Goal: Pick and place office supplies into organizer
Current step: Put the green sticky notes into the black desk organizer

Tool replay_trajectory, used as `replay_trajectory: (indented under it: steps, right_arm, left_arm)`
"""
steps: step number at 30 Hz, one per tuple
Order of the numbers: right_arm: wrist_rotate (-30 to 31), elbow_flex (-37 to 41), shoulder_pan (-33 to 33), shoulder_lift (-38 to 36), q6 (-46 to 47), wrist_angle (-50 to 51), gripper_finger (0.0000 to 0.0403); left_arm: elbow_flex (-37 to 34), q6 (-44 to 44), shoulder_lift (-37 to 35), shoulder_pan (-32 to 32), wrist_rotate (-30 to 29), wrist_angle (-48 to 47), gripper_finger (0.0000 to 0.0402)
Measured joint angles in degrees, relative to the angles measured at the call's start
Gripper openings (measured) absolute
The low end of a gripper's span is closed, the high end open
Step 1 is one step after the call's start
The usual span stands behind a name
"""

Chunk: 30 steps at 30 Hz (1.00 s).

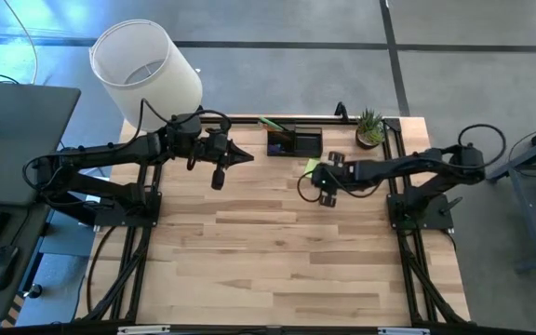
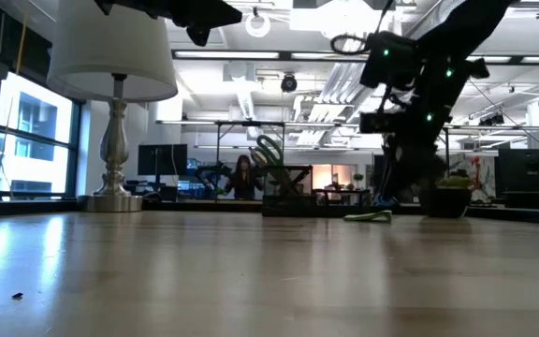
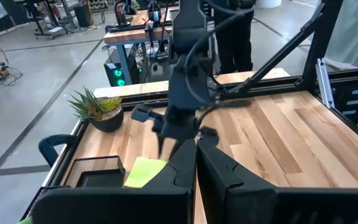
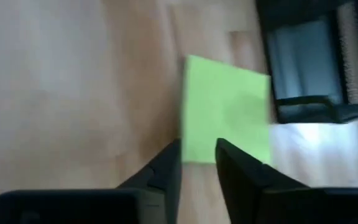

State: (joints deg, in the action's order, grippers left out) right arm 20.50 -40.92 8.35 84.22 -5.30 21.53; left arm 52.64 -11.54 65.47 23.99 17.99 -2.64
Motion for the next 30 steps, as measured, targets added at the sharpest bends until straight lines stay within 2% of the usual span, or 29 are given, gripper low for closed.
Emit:
replay_trajectory:
  steps: [2, 7, 12, 15, 20, 25, 30]
  right_arm:
    - [3.5, 0.0, 0.0, 1.7, -1.1, -2.0, 0.011]
    - [4.0, 0.0, -1.8, 6.0, -1.9, -4.4, 0.0167]
    - [7.8, -0.1, -3.0, 8.4, 0.3, -3.0, 0.0199]
    - [11.6, -0.1, -2.9, 9.1, 0.3, -3.7, 0.0201]
    - [12.6, 0.1, -2.3, 9.3, -0.1, -5.0, 0.0195]
    - [18.7, 0.1, -2.4, 9.3, -0.5, -5.1, 0.0188]
    - [20.2, 0.1, -2.4, 9.3, -2.8, -5.4, 0.0176]
  left_arm:
    - [0.0, 0.1, 0.0, 0.0, 0.7, 0.2, 0.0001]
    - [0.0, 0.5, 0.0, 0.0, 4.3, 2.0, 0.0001]
    - [0.0, 0.5, 0.0, 0.0, 4.9, 1.9, 0.0001]
    - [0.0, 0.9, 0.0, 0.0, 5.0, 2.0, 0.0001]
    - [0.0, 1.3, 0.0, 0.0, 5.0, 2.0, 0.0001]
    - [0.0, 1.3, 0.0, 0.0, 5.0, 2.0, 0.0001]
    - [0.0, 1.3, 0.0, 0.0, 5.0, 2.0, 0.0001]
